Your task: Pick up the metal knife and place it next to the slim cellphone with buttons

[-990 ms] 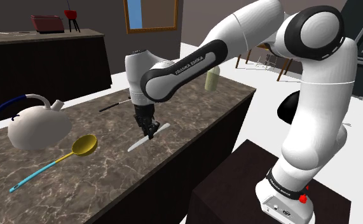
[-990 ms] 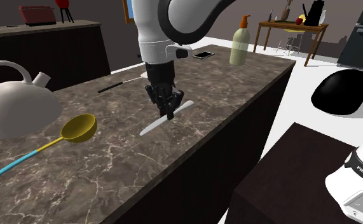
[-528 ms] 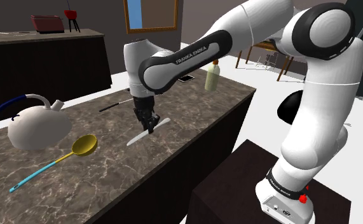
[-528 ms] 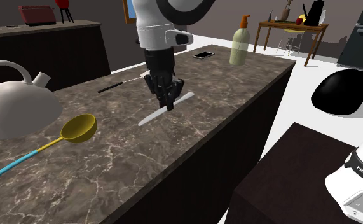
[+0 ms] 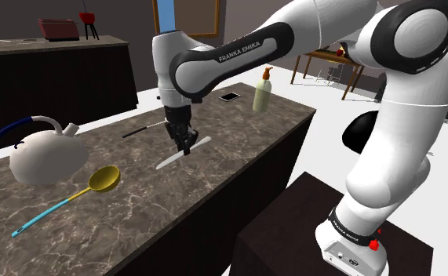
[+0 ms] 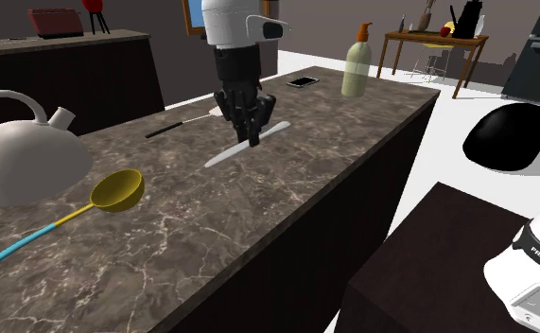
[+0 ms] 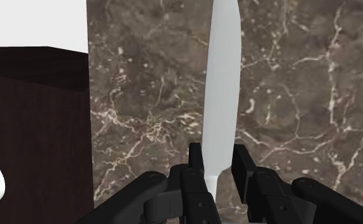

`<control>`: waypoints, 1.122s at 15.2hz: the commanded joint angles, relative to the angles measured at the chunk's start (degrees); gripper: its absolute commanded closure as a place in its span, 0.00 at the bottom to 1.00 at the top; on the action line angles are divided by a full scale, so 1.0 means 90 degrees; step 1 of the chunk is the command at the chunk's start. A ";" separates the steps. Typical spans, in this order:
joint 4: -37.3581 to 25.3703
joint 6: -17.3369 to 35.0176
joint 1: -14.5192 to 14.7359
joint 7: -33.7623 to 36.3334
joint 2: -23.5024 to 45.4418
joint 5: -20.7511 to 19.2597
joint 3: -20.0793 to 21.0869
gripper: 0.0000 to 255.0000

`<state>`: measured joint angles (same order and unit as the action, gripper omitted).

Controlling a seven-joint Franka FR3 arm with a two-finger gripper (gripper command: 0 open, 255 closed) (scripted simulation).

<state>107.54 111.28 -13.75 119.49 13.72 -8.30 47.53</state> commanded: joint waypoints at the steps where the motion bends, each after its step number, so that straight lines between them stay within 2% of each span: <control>1: 0.0041 -0.0044 -0.0199 -0.0279 -0.0125 0.0086 -0.0051 1.00; 9: 0.0233 -0.0020 -0.1030 -0.1543 -0.0399 0.0224 -0.0449 1.00; 17: -0.0055 -0.0121 -0.1658 -0.2595 -0.0205 0.0045 -0.0920 1.00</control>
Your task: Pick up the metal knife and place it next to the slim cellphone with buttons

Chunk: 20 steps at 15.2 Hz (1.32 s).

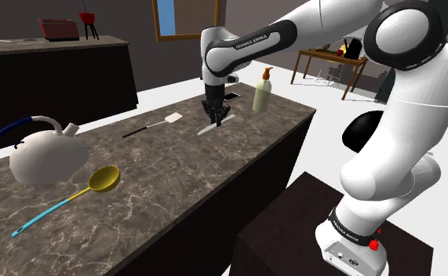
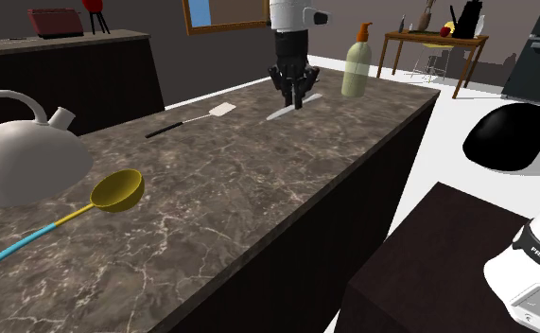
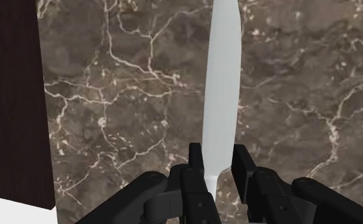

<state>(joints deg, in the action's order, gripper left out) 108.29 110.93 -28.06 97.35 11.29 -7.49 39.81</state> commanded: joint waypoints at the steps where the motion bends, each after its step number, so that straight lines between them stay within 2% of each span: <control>1: -0.0208 -0.0105 -0.0136 -0.0253 0.0118 -0.0083 -0.0122 1.00; 11: -0.1359 -0.0475 -0.0660 -0.1319 0.0969 -0.0566 -0.0690 1.00; 20: -0.3252 -0.1141 -0.0842 -0.2213 0.2218 -0.1047 -0.1168 1.00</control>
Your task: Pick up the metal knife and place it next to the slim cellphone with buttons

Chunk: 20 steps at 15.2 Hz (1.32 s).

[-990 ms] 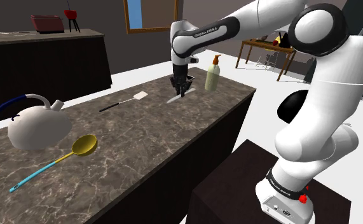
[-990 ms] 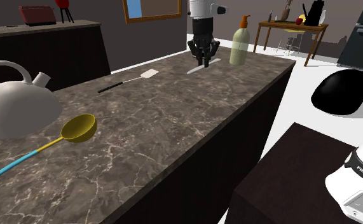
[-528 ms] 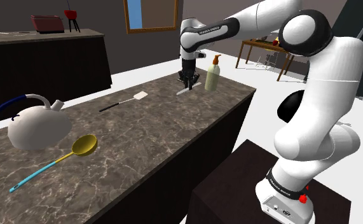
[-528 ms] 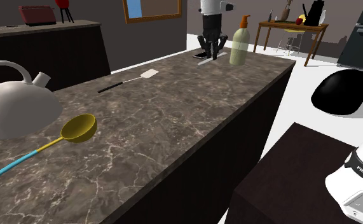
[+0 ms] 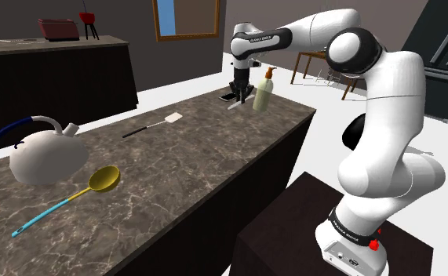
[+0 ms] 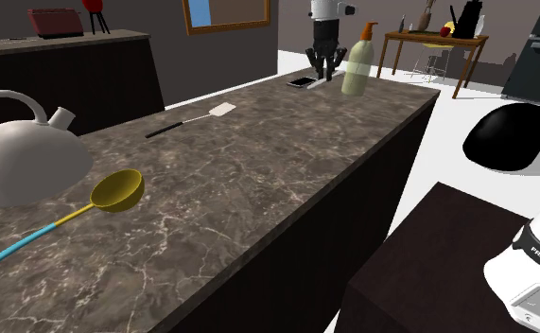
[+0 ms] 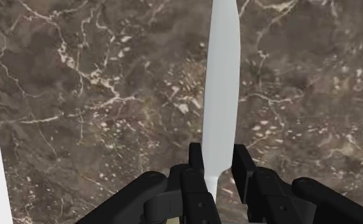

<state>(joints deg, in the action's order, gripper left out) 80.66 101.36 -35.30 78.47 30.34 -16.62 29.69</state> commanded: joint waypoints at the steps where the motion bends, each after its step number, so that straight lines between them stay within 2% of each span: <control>1: -0.0467 -0.0183 -0.0033 -0.0219 0.0276 -0.0084 -0.0097 1.00; 3: -0.1088 -0.0416 -0.0007 -0.0429 0.0650 -0.0187 -0.0202 1.00; 15: -0.0377 0.0468 -0.0078 -0.0296 0.0861 -0.0308 -0.0276 1.00; 20: -0.0349 0.0511 -0.0079 -0.0289 0.0878 -0.0317 -0.0281 1.00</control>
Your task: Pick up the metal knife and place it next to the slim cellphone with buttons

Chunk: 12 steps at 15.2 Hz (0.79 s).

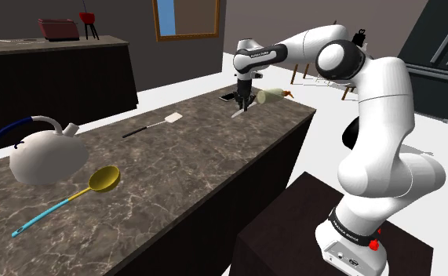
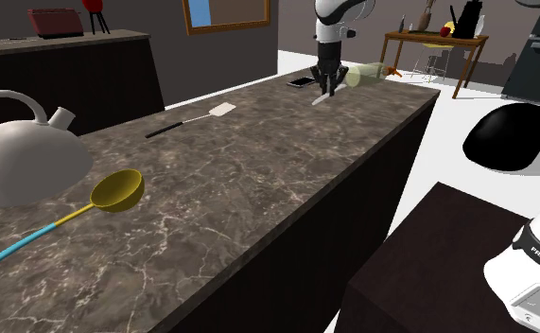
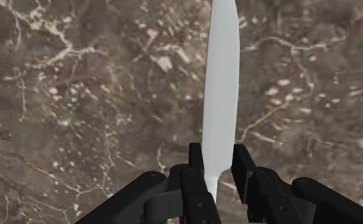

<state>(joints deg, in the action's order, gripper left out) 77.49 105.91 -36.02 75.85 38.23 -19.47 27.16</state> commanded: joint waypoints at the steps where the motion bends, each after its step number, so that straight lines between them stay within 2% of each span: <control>1: 0.0003 0.0005 0.0001 0.0002 0.0001 -0.0001 0.0000 1.00; 4: 0.0002 0.0004 0.0001 0.0002 0.0001 -0.0001 0.0000 1.00; 5: 0.0002 0.0004 0.0001 0.0002 0.0001 -0.0001 0.0000 0.00; 10: 0.0002 0.0004 0.0001 0.0002 0.0001 -0.0001 0.0000 0.00; 12: -0.0347 -0.0384 0.0055 -0.0048 -0.0054 0.0047 0.0029 0.00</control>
<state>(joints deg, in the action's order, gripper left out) 75.86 103.94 -35.73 75.69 37.79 -19.17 27.37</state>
